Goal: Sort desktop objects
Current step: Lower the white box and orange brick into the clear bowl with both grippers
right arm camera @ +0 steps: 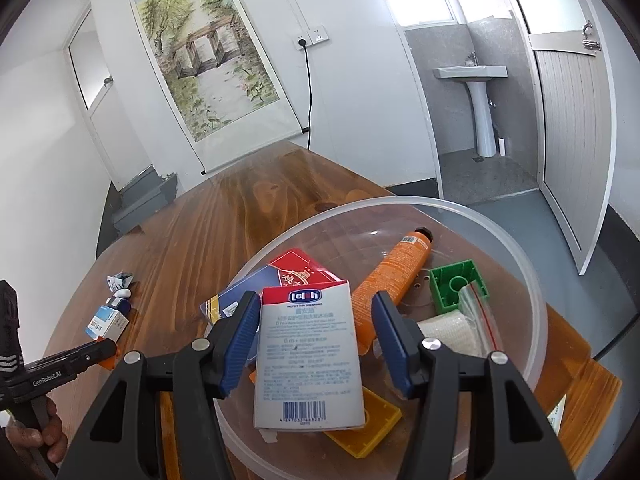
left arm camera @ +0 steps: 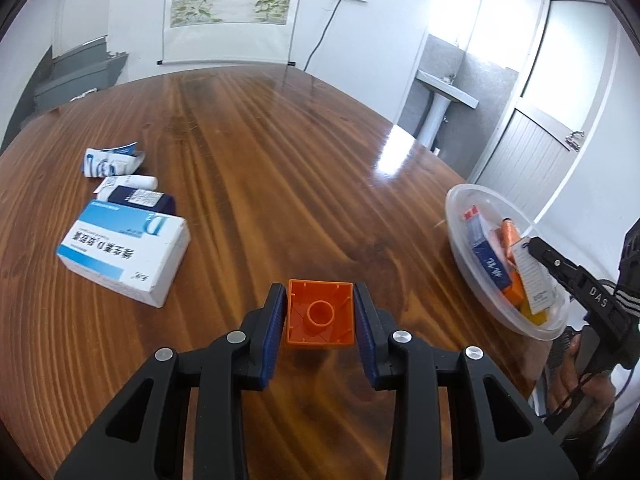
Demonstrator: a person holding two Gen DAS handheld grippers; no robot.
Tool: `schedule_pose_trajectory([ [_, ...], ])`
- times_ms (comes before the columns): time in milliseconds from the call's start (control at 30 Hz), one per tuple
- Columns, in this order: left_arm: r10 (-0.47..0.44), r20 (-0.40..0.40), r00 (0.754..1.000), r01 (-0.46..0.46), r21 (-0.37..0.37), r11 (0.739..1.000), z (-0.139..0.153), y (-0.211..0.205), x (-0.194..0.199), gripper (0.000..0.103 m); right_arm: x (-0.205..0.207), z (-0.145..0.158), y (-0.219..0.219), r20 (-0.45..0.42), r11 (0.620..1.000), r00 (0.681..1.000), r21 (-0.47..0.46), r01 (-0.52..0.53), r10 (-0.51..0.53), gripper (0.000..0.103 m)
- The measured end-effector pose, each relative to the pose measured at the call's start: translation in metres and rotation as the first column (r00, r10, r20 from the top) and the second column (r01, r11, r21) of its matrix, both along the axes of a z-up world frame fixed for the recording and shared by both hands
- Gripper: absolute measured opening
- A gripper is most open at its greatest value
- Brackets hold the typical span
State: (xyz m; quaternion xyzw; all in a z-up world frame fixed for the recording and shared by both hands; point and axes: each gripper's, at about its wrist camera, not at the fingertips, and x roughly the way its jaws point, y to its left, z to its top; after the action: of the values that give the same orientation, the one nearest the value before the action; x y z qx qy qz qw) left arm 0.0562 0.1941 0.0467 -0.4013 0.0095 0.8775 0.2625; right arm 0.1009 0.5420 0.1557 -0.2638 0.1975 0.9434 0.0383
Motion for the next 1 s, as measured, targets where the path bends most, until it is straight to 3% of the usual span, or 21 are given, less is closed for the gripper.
schedule_pose_trajectory([
  [200, -0.136, -0.028, 0.99, 0.137, 0.03, 0.99, 0.021, 0.044, 0.012, 0.036, 0.008, 0.007, 0.005, -0.045, 1.0, 0.999, 0.001, 0.006, -0.006, 0.063],
  [467, -0.291, -0.031, 0.956, 0.293, 0.071, 0.954, 0.036, 0.102, 0.013, 0.036, 0.013, 0.012, 0.013, -0.061, 0.999, 0.998, 0.011, 0.03, -0.03, 0.063],
  [700, -0.398, 0.002, 0.918, 0.396, 0.089, 0.914, 0.025, 0.145, 0.02, 0.036, 0.016, 0.012, 0.027, -0.06, 0.997, 0.995, -0.006, 0.075, -0.075, 0.063],
  [933, -0.429, 0.02, 0.903, 0.426, 0.096, 0.9, 0.008, 0.167, 0.019, 0.037, 0.015, 0.011, 0.032, -0.057, 0.995, 0.994, -0.012, 0.094, -0.095, 0.064],
  [967, -0.435, 0.028, 0.9, 0.431, 0.099, 0.897, 0.005, 0.166, 0.019, 0.038, 0.015, 0.01, 0.034, -0.057, 0.995, 0.993, -0.019, 0.097, -0.098, 0.064],
  [1000, -0.439, 0.037, 0.898, 0.434, 0.099, 0.896, 0.002, 0.168, 0.019, 0.048, 0.014, 0.01, 0.034, -0.06, 0.995, 0.993, -0.026, 0.101, -0.103, 0.065],
])
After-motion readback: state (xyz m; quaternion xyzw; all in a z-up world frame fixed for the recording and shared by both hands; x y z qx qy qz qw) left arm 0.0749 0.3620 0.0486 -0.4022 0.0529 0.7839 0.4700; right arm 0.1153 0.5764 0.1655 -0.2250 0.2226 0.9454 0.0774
